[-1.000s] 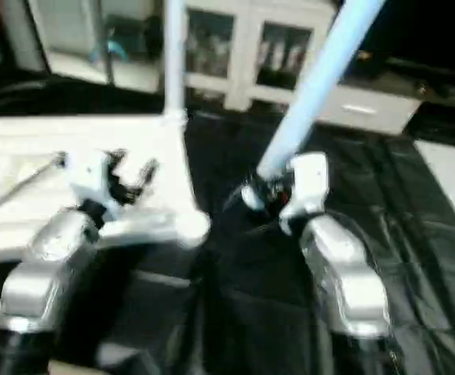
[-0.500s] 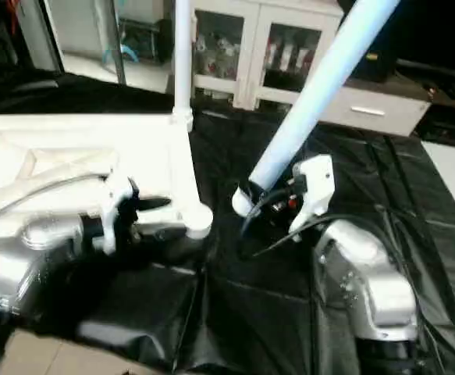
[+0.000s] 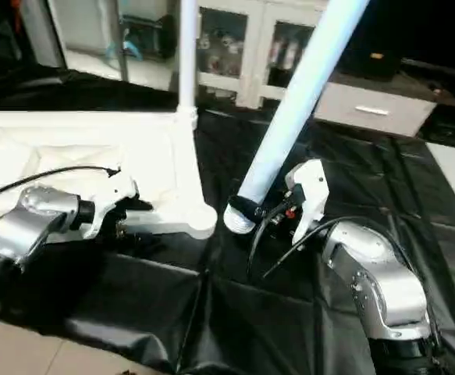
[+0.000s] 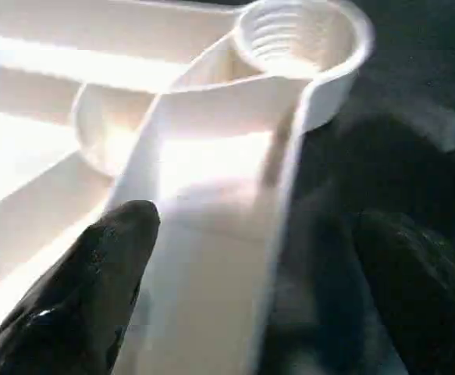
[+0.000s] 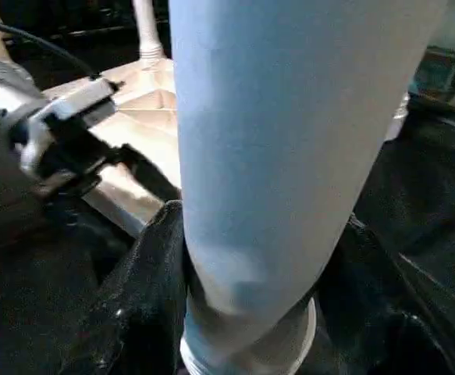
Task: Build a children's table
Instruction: Insert table leg to table base
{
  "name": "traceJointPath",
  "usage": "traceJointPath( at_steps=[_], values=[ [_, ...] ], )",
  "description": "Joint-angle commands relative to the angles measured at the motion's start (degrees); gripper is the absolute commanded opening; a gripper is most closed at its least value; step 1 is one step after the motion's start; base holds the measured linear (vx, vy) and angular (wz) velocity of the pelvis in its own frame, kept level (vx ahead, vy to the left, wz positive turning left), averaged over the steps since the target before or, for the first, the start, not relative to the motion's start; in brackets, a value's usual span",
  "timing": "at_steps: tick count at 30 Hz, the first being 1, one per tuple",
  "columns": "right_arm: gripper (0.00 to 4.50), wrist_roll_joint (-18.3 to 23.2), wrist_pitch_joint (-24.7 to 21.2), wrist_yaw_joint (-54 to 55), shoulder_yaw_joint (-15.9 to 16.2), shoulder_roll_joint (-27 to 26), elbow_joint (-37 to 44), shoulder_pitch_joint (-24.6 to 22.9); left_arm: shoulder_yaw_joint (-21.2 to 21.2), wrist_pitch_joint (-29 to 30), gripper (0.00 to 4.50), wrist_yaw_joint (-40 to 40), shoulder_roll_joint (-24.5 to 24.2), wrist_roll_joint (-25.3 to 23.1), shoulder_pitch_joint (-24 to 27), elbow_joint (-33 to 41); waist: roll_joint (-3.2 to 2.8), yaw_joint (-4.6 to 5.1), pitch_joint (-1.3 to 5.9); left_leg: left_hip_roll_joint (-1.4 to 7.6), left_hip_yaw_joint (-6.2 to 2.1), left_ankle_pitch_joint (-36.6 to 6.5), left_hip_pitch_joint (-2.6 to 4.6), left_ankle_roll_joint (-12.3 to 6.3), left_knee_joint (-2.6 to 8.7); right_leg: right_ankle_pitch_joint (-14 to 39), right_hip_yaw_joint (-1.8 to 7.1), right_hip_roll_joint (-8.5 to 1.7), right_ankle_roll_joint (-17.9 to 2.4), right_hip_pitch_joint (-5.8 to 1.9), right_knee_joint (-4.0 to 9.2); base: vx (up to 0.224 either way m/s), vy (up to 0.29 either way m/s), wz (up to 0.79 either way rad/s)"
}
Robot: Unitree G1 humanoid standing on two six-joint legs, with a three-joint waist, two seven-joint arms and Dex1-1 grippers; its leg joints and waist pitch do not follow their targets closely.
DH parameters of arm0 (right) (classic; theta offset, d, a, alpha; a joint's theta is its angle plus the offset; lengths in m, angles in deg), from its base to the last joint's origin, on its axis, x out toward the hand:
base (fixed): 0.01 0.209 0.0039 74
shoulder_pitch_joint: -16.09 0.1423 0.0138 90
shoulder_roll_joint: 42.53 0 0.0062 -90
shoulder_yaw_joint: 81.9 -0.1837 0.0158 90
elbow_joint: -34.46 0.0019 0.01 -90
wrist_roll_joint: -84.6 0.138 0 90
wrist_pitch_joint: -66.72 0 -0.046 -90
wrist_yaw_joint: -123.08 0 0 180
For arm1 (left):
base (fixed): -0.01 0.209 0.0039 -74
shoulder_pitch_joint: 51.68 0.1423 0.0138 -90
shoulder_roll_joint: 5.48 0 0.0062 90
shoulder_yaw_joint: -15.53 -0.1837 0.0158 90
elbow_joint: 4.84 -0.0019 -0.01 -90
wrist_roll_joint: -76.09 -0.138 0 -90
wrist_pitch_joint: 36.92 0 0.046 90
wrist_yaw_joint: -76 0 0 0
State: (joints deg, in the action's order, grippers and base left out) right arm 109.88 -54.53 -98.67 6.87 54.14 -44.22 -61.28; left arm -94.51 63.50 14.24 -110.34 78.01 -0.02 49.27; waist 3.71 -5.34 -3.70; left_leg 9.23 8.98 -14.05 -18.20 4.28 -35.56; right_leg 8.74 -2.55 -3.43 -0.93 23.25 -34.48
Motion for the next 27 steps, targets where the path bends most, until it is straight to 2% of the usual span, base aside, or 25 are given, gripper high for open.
traceJointPath(
  at_steps=[1,2,3,4,5,6,8,9,10,12,13,14,18,19,21,27],
  values=[
    [1.89,0.9,-0.5,-0.1,0.0,0.9,1.9,0.2,-0.8,-2.2,4.08,0.7,0.8,-1.6,-1.9,-2.0,-0.93,-0.07,4.26,3.15,-0.54,-3.0,-0.34,-0.81,4.87,7.1,2.92,-4.81,-13.4,-2.89,2.55,0.062,-0.024,0.08],
    [1.89,0.9,-0.5,-0.3,0.1,1.1,1.9,0.2,-1.1,-2.7,4.08,0.5,1.2,-1.8,-2.3,-2.7,-0.9,-0.18,4.42,3.19,-0.48,-1.5,-0.38,-0.96,4.78,4.9,2.88,-4.86,-13.9,-2.99,2.24,0.0,0.0,0.0],
    [1.89,0.8,-0.3,-0.4,0.1,1.2,1.8,0.2,-1.3,-3.4,3.9,0.3,1.6,-2.1,-2.9,-3.6,-0.68,-0.27,4.56,3.12,-0.53,1.4,-0.97,-1.52,4.49,0.6,2.87,-4.96,-15.0,-3.39,1.63,0.0,0.0,0.0],
    [1.89,0.8,-0.3,-0.6,0.0,1.3,1.7,0.2,-1.4,-3.8,3.75,0.1,2.0,-2.2,-3.4,-4.2,-0.67,-0.34,4.55,3.03,-0.48,1.9,-1.11,-1.74,4.41,0.3,2.85,-4.92,-15.0,-3.38,1.66,0.0,0.0,0.0],
    [1.89,0.8,-0.2,-0.7,0.0,1.3,1.7,0.3,-1.4,-4.3,3.65,-0.5,2.4,-2.2,-3.9,-5.0,-1.02,-0.4,4.58,2.96,-0.47,2.1,-1.14,-1.9,4.3,0.2,2.85,-4.92,-15.1,-3.34,1.64,0.0,0.0,0.0],
    [1.89,0.8,-0.2,-0.8,0.0,1.3,1.6,0.3,-1.2,-4.7,3.58,-0.9,2.8,-2.2,-4.4,-5.8,-0.82,-0.4,4.51,3.08,-0.46,1.7,-1.25,-2.09,4.35,0.6,2.84,-5.03,-15.2,-3.45,1.72,0.0,0.0,0.0],
    [1.89,0.7,-0.1,-0.9,0.0,1.4,1.6,0.3,-1.1,-5.3,3.3,-2.1,3.3,-2.2,-5.0,-7.1,-0.83,-0.4,4.06,3.27,-0.49,-2.3,-1.18,-1.15,4.69,7.0,2.79,-5.12,-14.1,-3.3,2.54,0.0,0.0,0.0],
    [1.89,0.6,0.0,-0.9,0.0,1.4,1.6,0.3,-1.2,-6.2,3.22,-2.9,3.6,-2.5,-5.7,-8.4,-1.34,-0.42,4.06,3.31,-0.56,-3.2,-1.1,-0.67,4.74,8.3,2.8,-5.17,-13.9,-3.3,2.54,0.0,0.0,0.0],
    [1.89,0.6,0.1,-1.0,0.1,1.5,1.7,0.3,-1.2,-6.9,3.18,-3.4,3.9,-2.7,-6.2,-9.5,-0.99,-0.3,3.88,3.29,-0.58,-4.6,-1.17,-0.14,4.87,11.2,2.8,-5.11,-12.9,-3.33,3.03,0.0,0.0,0.0],
    [1.89,0.6,0.3,-1.0,0.2,1.6,1.7,0.2,-1.2,-7.7,3.1,-4.2,4.2,-2.8,-6.9,-10.9,-1.35,-0.24,3.79,3.38,-0.69,-6.3,-1.0,0.54,5.05,14.1,2.81,-5.16,-12.0,-3.19,3.34,0.0,0.0,0.0],
    [1.89,0.6,0.3,-1.0,0.2,1.6,1.7,0.2,-1.2,-7.7,2.97,-4.2,4.2,-2.8,-6.9,-10.9,-1.2,-0.25,3.76,3.36,-0.65,-7.1,-0.94,0.68,5.05,15.5,2.85,-5.15,-11.4,-3.13,3.54,0.0,0.0,0.0],
    [1.89,0.5,0.4,-1.0,0.3,1.7,1.7,0.2,-1.3,-8.1,2.77,-5.0,4.4,-3.2,-7.4,-12.0,-1.42,-0.29,3.74,3.43,-0.7,-7.2,-0.96,0.81,5.11,15.9,2.83,-5.14,-11.3,-3.06,3.52,0.0,0.0,0.0],
    [1.89,0.3,0.7,-1.2,0.4,1.7,1.6,0.3,-1.8,-8.7,2.63,-6.4,4.5,-4.5,-8.5,-14.2,-1.46,-0.32,3.83,3.54,-0.62,-7.0,-0.92,0.91,5.14,14.0,2.68,-5.05,-11.6,-3.0,3.4,0.0,0.0,0.0],
    [1.89,0.3,0.7,-1.3,0.4,1.8,1.6,0.3,-1.9,-8.6,2.36,-6.5,4.6,-4.6,-8.7,-14.6,-1.76,-0.37,3.88,3.63,-0.7,-6.7,-1.02,1.11,5.13,12.9,2.66,-5.13,-12.0,-3.11,3.16,0.0,0.0,0.0],
    [1.89,0.2,0.8,-1.4,0.5,1.9,1.7,0.3,-1.9,-8.5,2.29,-6.7,4.6,-4.7,-8.9,-15.0,-1.57,-0.38,3.97,3.66,-0.67,-6.3,-1.09,1.13,5.1,11.6,2.61,-5.15,-12.5,-3.27,3.01,0.0,0.0,0.0],
    [1.89,0.4,0.9,-1.5,0.5,2.1,1.8,0.4,-1.7,-9.7,1.79,-6.9,5.4,-5.6,-10.2,-18.1,-1.68,-0.36,3.96,3.72,-0.65,-6.0,-1.14,1.19,5.09,10.1,2.54,-5.24,-13.4,-3.41,2.89,0.0,0.0,0.0]
  ],
)
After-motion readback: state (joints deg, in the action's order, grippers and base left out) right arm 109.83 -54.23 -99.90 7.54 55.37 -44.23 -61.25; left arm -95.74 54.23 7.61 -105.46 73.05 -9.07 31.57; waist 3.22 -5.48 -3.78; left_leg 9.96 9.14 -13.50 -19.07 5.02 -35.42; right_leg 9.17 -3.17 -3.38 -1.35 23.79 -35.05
